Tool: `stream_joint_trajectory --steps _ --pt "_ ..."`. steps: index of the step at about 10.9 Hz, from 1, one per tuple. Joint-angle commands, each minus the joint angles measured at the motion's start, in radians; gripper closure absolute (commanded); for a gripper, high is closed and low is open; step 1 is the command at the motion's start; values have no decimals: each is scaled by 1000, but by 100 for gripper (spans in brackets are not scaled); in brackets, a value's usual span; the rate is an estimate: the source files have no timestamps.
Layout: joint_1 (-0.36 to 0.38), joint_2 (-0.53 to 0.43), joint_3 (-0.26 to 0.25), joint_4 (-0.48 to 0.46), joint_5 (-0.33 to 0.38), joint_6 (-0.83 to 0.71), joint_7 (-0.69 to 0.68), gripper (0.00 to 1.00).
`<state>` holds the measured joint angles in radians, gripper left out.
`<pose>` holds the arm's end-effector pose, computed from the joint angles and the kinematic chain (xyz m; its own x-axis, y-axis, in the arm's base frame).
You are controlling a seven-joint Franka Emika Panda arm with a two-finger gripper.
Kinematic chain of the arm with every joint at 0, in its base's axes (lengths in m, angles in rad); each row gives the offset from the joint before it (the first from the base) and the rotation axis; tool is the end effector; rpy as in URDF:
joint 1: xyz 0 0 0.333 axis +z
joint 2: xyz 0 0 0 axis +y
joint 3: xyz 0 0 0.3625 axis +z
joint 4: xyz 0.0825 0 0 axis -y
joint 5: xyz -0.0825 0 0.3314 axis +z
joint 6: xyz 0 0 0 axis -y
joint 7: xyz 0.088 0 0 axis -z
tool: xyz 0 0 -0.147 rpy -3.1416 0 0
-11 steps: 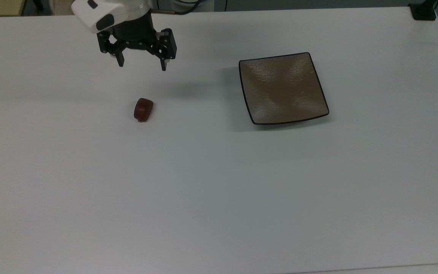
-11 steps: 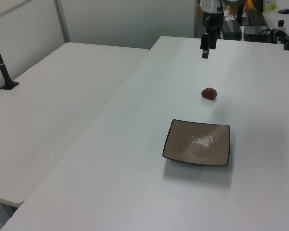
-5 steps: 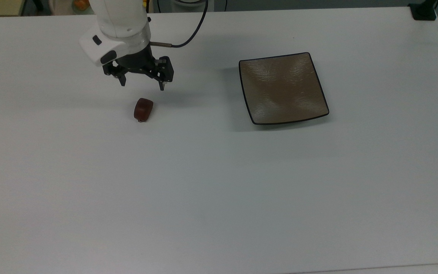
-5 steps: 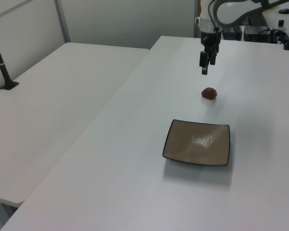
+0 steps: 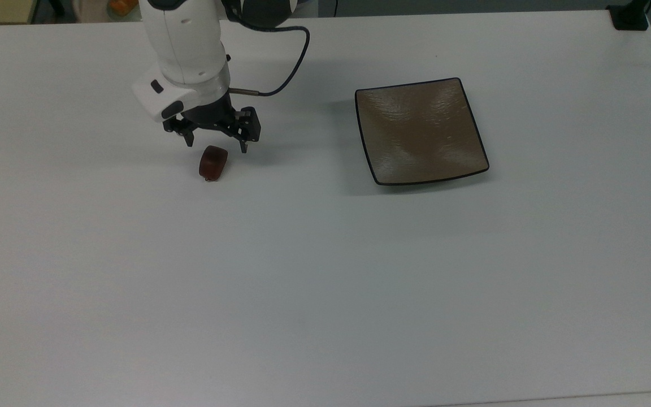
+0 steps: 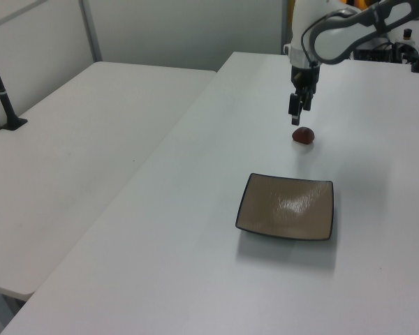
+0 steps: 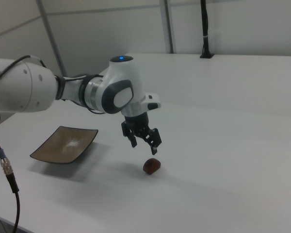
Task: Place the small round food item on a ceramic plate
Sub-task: 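Lower the gripper around the dark-red item and close on it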
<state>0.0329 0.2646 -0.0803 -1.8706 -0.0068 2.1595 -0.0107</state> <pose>0.5895 -0.0252 0.4094 0.9993 -0.0296 0.0247 -0.0303 -0.9992 0.0270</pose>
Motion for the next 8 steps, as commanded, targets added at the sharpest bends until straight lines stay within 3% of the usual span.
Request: stream_joint_trajectory --steps 1,5,8 --pt "-10 27 -4 -27 -9 69 6 0" --pt "-10 64 -4 -28 -9 75 5 1" --pt "-18 74 -4 -47 -9 126 5 13"
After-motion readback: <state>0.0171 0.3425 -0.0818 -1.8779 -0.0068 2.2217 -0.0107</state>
